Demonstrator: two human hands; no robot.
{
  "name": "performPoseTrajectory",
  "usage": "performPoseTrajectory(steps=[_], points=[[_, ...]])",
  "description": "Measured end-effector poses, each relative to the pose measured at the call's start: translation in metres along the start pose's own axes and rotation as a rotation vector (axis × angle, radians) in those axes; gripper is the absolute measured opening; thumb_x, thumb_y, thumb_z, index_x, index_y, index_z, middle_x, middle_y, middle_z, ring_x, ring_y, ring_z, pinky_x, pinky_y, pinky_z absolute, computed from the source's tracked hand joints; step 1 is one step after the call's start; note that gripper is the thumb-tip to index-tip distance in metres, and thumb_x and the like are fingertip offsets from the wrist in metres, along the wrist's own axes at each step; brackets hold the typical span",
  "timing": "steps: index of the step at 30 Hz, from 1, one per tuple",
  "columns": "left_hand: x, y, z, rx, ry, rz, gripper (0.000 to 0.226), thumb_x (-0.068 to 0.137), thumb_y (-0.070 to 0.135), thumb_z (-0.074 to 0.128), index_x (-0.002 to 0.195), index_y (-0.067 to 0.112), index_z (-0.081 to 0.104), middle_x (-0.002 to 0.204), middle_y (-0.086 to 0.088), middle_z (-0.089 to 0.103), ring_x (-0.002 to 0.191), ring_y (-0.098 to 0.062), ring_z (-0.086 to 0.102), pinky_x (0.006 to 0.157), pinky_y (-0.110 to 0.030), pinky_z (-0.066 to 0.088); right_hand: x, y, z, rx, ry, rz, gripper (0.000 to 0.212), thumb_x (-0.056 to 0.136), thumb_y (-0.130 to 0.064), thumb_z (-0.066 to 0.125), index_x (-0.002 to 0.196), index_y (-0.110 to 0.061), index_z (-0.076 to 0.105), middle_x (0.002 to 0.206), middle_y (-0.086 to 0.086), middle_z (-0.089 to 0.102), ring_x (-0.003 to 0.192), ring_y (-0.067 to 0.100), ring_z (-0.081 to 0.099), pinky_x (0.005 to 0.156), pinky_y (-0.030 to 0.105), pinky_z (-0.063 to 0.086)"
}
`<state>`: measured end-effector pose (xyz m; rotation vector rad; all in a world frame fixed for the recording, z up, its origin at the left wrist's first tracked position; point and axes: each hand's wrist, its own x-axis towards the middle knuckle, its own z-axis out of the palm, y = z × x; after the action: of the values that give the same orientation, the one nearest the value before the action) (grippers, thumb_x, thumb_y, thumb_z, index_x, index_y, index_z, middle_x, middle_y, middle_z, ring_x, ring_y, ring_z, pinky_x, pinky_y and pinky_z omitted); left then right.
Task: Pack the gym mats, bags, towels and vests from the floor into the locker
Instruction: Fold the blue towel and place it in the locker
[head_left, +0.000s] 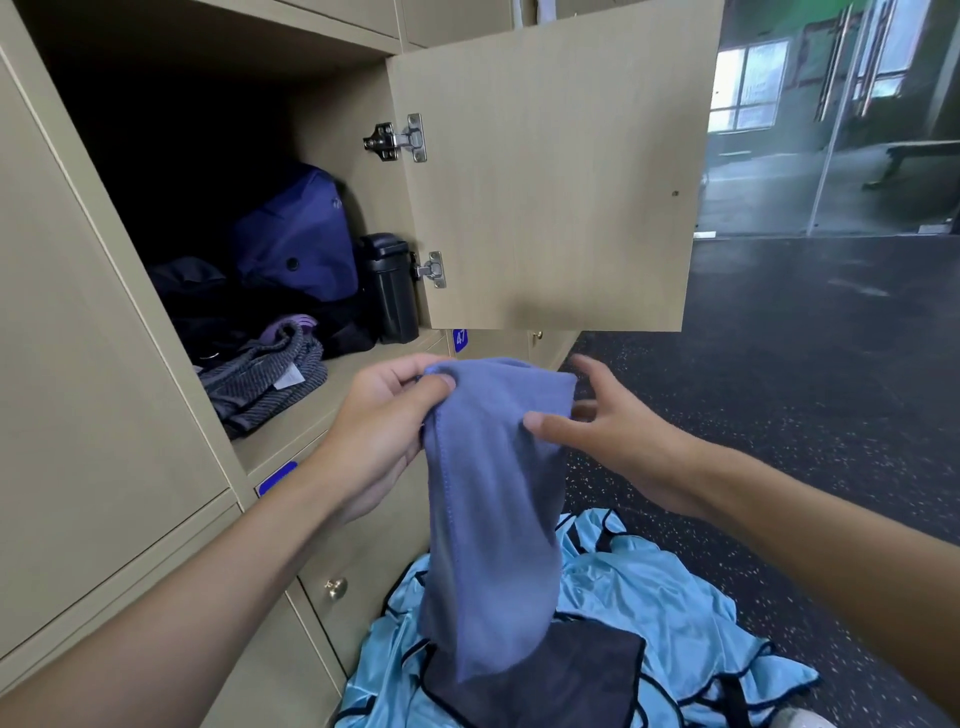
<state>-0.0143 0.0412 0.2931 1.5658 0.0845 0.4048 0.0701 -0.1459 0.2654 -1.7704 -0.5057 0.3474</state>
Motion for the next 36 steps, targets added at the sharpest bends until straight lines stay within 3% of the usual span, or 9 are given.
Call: performPoseTrajectory(steps=[3,7,10,13,17,21,26,32,36], points=[[-0.001,-0.004,0.000,-0.087,0.080,-0.027,0.029,0.097,0.010,0.061,0.124,0.020,0.058,0.092,0.002,0.076,0.080,-0.009,0.069,0.071,-0.023,0.057,0.000,0.000,0.003,0.115,0.047,-0.032,0.056,0.086,-0.018,0.076,0.135,-0.018,0.049,0.107,0.006,0.074,0.098,0.018,0.072,0.096,0.042,0.054],[-0.009,-0.034,0.007,0.122,-0.025,-0.097,0.119,0.059,0.024,0.092,0.152,0.041,0.020,0.138,0.012,0.056,0.120,-0.006,0.061,0.102,-0.035,0.051,0.001,-0.007,0.011,0.213,0.187,-0.092,0.046,0.091,-0.020,0.070,0.133,-0.024,0.051,0.106,0.009,0.072,0.097,0.023,0.072,0.089,0.043,0.058],[-0.008,-0.031,0.012,0.014,0.029,-0.047,0.115,0.060,0.018,0.085,0.151,0.047,0.020,0.142,0.002,0.054,0.123,-0.013,0.061,0.105,-0.041,0.050,0.001,-0.011,0.008,0.193,0.227,-0.065,0.064,0.090,-0.034,0.071,0.143,-0.037,0.036,0.112,0.009,0.066,0.103,0.022,0.068,0.095,0.045,0.054],[0.001,-0.020,0.010,-0.066,0.202,0.031,0.110,0.058,0.031,0.088,0.145,0.053,0.024,0.139,-0.004,0.056,0.122,-0.016,0.061,0.105,-0.041,0.049,-0.005,-0.012,0.004,0.197,-0.013,-0.031,0.094,0.082,-0.022,0.080,0.147,-0.053,0.019,0.107,0.012,0.072,0.095,0.024,0.073,0.090,0.042,0.056],[-0.009,-0.026,0.006,0.042,0.098,-0.114,0.120,0.053,0.033,0.093,0.141,0.064,0.018,0.142,0.000,0.055,0.121,-0.017,0.063,0.101,-0.045,0.052,-0.001,-0.010,0.007,0.188,0.117,-0.088,0.085,0.083,-0.007,0.077,0.142,-0.047,0.032,0.108,0.021,0.069,0.096,0.030,0.072,0.093,0.047,0.055],[-0.012,-0.025,0.011,-0.064,0.001,-0.173,0.077,0.083,-0.009,0.071,0.136,0.039,0.043,0.110,-0.025,0.071,0.093,-0.024,0.072,0.083,-0.036,0.060,0.004,-0.006,-0.005,0.189,0.062,-0.057,0.083,0.080,-0.006,0.079,0.141,-0.043,0.036,0.118,0.016,0.062,0.106,0.028,0.068,0.097,0.040,0.054],[-0.004,-0.019,-0.001,0.131,0.023,-0.136,0.056,0.068,0.002,0.084,0.115,0.023,0.064,0.115,-0.014,0.071,0.105,-0.022,0.070,0.093,-0.036,0.057,0.004,-0.002,-0.009,-0.115,-0.028,-0.067,0.072,0.077,0.000,0.080,0.141,-0.018,0.052,0.130,0.003,0.060,0.116,0.015,0.060,0.101,0.032,0.051],[-0.005,-0.011,-0.004,0.525,0.031,0.053,0.016,0.081,0.003,0.075,0.091,0.016,0.073,0.086,-0.003,0.075,0.074,-0.008,0.066,0.067,-0.021,0.054,0.001,-0.004,-0.010,-0.242,-0.019,-0.202,0.014,0.089,-0.011,0.070,0.100,-0.019,0.068,0.100,0.002,0.068,0.087,0.011,0.063,0.072,0.018,0.050],[-0.004,-0.002,-0.008,0.470,0.007,0.088,0.011,0.086,0.018,0.076,0.089,0.008,0.071,0.085,-0.008,0.073,0.072,-0.013,0.064,0.068,-0.028,0.052,0.000,-0.005,-0.012,-0.145,0.018,-0.198,0.010,0.094,-0.019,0.066,0.101,-0.013,0.063,0.094,0.000,0.062,0.081,0.010,0.057,0.065,0.021,0.047]])
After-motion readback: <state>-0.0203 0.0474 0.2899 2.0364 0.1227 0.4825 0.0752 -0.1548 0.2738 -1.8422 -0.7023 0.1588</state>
